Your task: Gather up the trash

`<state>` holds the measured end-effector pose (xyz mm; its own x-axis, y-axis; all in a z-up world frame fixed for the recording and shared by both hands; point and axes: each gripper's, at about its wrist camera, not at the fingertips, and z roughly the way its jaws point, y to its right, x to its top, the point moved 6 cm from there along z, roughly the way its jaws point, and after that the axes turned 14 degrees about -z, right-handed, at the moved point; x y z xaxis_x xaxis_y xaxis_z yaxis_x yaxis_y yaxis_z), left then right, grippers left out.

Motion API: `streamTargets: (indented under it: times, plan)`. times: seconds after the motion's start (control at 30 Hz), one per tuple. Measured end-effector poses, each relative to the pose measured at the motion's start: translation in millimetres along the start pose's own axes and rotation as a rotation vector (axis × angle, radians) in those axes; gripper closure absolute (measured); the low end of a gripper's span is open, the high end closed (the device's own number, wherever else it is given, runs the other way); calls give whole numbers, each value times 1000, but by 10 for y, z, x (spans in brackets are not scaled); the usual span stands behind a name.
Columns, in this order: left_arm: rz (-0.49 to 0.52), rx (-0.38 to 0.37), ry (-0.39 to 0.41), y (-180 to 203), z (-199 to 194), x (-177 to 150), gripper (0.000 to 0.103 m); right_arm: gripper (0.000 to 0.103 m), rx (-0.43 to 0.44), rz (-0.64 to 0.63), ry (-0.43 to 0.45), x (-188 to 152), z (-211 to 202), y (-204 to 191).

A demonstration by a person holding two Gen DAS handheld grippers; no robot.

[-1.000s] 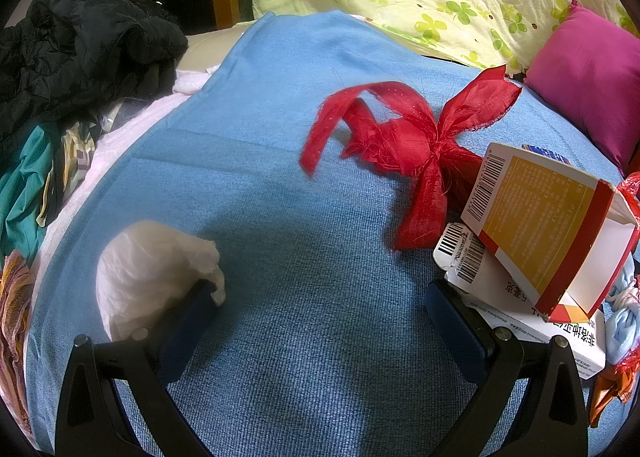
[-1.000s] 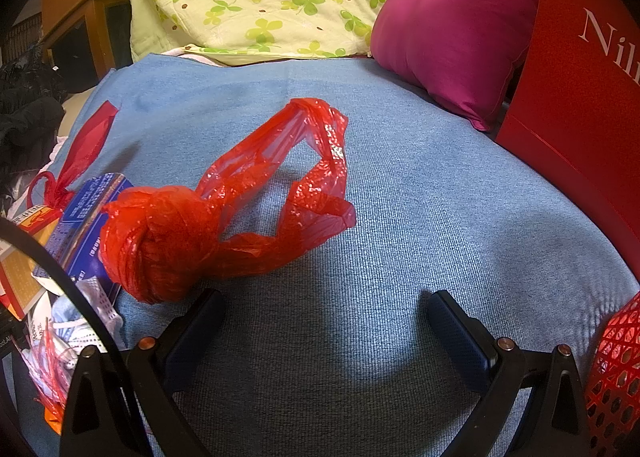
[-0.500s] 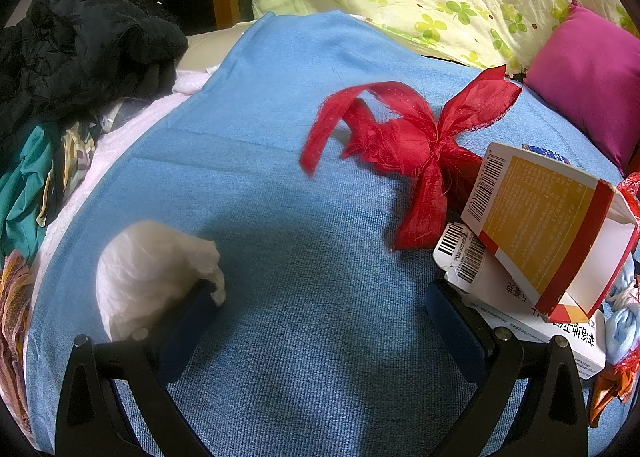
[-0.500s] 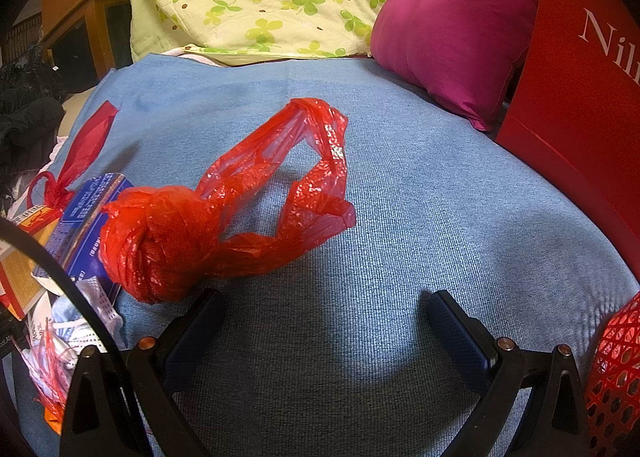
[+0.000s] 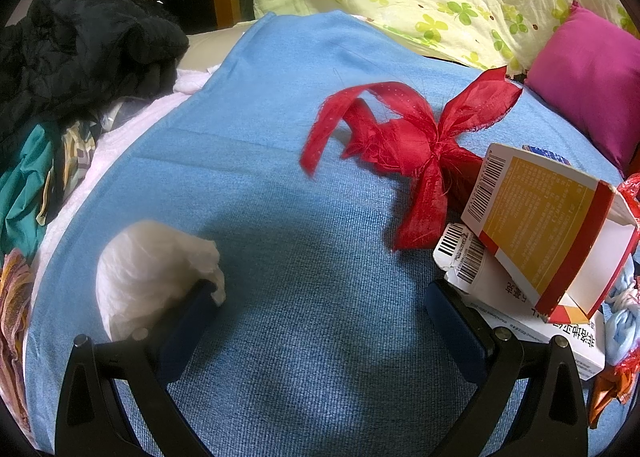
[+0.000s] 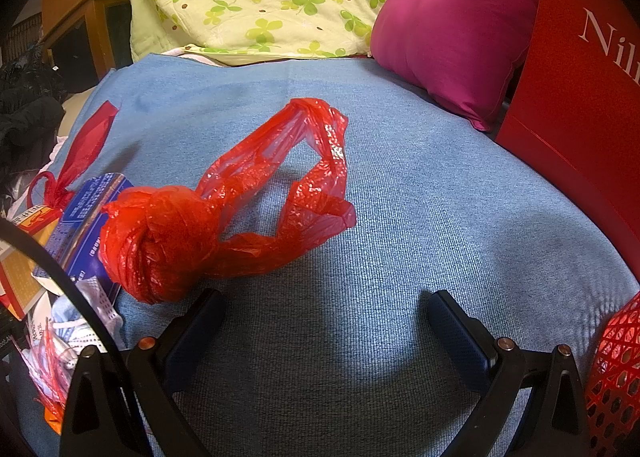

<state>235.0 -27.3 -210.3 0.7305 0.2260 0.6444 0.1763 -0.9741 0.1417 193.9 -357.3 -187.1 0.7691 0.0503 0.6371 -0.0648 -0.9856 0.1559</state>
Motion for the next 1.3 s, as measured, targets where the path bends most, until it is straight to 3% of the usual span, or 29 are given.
streamTargets:
  times: [0.27,0.37,0.47,0.6,0.77,0.83,1.0,1.3]
  plan:
    - [2,-30,-9,4,-58,37,0,0,0,0,0,-1,-1,-3]
    - [4,-42,77,40,-212,129,0,0,0,0,0,1,-2,-11]
    - [84,-31,145,147,-339,141,0,0,0,0,0,1,-2,-13]
    - [108,-39,82,190,-248,68,0,0,0,0,0,-2,-2,-4]
    - [116,30,21,149,-111,-10,0,0,0,0,0,-3,-2,-7]
    - [103,24,-2,117,-67,-24,0,0,0,0,0,0,-4,-15]
    - [31,-26,-17,29,-9,-37,0,0,0,0,0,-3,-3,-10]
    - [27,-33,5,32,-30,-73,0,0,0,0,0,-4,-4,-13]
